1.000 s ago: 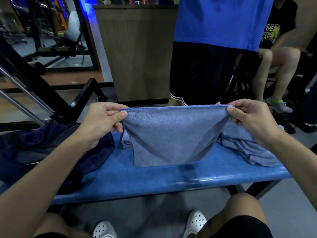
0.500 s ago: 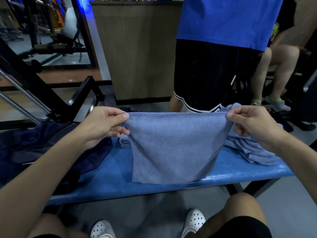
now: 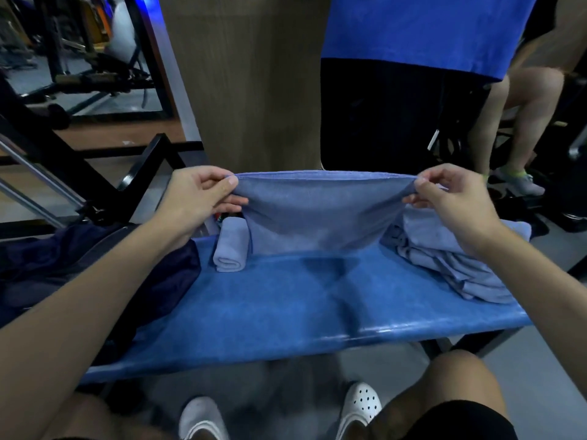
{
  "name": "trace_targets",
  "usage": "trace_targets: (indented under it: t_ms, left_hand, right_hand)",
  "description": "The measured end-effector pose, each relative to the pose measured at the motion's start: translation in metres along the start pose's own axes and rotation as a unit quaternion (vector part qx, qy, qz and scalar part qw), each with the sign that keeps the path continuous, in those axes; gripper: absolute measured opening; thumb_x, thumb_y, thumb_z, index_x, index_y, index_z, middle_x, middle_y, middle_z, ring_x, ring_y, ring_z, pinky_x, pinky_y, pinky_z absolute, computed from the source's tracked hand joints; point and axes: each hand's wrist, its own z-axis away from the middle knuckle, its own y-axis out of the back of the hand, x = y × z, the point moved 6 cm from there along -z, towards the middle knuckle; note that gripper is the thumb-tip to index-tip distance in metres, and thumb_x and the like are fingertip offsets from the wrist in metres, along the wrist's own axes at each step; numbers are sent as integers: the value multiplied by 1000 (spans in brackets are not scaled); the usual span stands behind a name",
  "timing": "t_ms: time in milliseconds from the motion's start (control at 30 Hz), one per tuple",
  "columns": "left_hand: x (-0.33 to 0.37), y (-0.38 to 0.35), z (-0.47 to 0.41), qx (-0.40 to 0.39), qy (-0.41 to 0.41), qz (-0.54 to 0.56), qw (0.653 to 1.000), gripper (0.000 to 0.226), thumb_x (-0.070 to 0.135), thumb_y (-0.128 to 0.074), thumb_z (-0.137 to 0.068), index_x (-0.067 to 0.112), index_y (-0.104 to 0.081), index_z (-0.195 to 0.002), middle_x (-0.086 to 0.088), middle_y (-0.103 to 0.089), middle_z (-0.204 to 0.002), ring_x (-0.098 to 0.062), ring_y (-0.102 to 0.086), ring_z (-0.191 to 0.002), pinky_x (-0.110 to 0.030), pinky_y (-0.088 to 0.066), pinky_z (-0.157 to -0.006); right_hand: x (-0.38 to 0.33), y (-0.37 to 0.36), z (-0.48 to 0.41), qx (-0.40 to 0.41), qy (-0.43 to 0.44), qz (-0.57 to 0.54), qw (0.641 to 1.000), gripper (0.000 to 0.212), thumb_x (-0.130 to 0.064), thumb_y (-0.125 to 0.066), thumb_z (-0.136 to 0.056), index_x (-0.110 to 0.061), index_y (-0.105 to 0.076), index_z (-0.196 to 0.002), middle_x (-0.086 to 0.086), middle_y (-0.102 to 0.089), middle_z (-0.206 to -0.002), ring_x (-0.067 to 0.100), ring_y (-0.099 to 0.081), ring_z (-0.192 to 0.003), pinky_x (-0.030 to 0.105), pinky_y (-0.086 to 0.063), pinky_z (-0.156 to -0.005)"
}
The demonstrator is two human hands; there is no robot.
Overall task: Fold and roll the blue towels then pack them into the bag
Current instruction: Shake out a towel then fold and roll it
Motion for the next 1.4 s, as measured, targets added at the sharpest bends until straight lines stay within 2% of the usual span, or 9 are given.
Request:
trace_targets:
  t_ms: [167, 300, 400, 500, 600, 733, 967, 1167, 1400]
  left_hand:
    - [-53, 0, 28, -64, 33, -34, 997, 3, 5, -64, -91, 5, -67, -92, -20, -73, -80, -32, -74, -78, -33, -62, -71]
    - [-108, -1, 64, -100, 109, -60, 987, 2, -1, -65, -90, 0, -66, -91, -24, -70, -85, -33, -74, -78, -30, -62, -65]
    - [-134, -4, 87, -187, 155, -113, 963, 5, 0, -66, -91, 2, -68, -87, -16, -73, -77, -30, -74, -75, -28, -59, -60]
    - [-143, -5, 98, -252, 162, -191, 935, 4, 7, -67, -93, 4, -68, -90, -10, -75, -72, -16, -71, -63, -26, -51, -58]
    - [-151, -5, 95, -263, 151, -231, 925, 6, 13, -68, -93, 9, -69, -89, -10, -72, -65, -9, -62, -53, -31, -43, -58]
    - [-164, -11, 69, -183, 128, -214, 951, 12, 10, -68, -92, 9, -70, -80, -4, -70, -59, -10, -60, -52, -36, -45, -65]
    - [-190, -22, 19, -45, 92, -274, 956, 16, 19, -74, -87, 28, -69, -75, 10, -72, -74, -10, -68, -75, -28, -55, -75]
    - [-204, -37, 2, -32, 88, -334, 938, 15, 25, -64, -95, 24, -64, -81, 4, -69, -72, -16, -60, -42, -41, -58, -58]
    - [-211, -51, -4, -45, 75, -463, 882, 17, 30, -52, -99, 24, -57, -83, 7, -64, -67, -14, -60, -60, -42, -54, -58]
  right_hand:
    - [39, -5, 34, -66, -65, 28, 995, 21, -1, -57, -94, -12, -58, -77, 11, -67, -69, 9, -65, -62, 22, -52, -64]
    - [89, -10, 76, -188, -129, 155, 961, 17, 1, -61, -90, -9, -65, -76, 10, -71, -66, 16, -58, -62, 31, -45, -62]
    - [106, -11, 103, -252, -163, 186, 936, 14, 6, -61, -88, 1, -66, -77, 3, -65, -58, 3, -53, -49, 14, -39, -52]
    - [115, -11, 118, -282, -186, 181, 924, 14, 8, -60, -88, 3, -64, -76, -4, -61, -53, 1, -52, -49, 10, -38, -51]
    - [125, -12, 118, -267, -189, 171, 929, 13, 4, -62, -89, 0, -66, -77, -4, -62, -58, 1, -52, -53, 11, -39, -53]
    - [142, -17, 99, -176, -170, 145, 959, 13, -4, -62, -91, -4, -66, -79, 5, -63, -66, 9, -52, -62, 19, -41, -61]
    - [184, -43, 52, -61, -163, 142, 974, 15, -13, -62, -93, -10, -65, -78, 5, -62, -68, 4, -49, -56, 14, -41, -53]
    - [212, -64, 28, -24, -141, 192, 971, 14, -13, -61, -93, -13, -63, -79, -1, -63, -72, 11, -56, -69, 21, -40, -62]
    - [228, -70, 21, -37, -139, 244, 959, 14, -17, -62, -92, -19, -63, -79, -6, -65, -74, 6, -59, -74, 19, -42, -63]
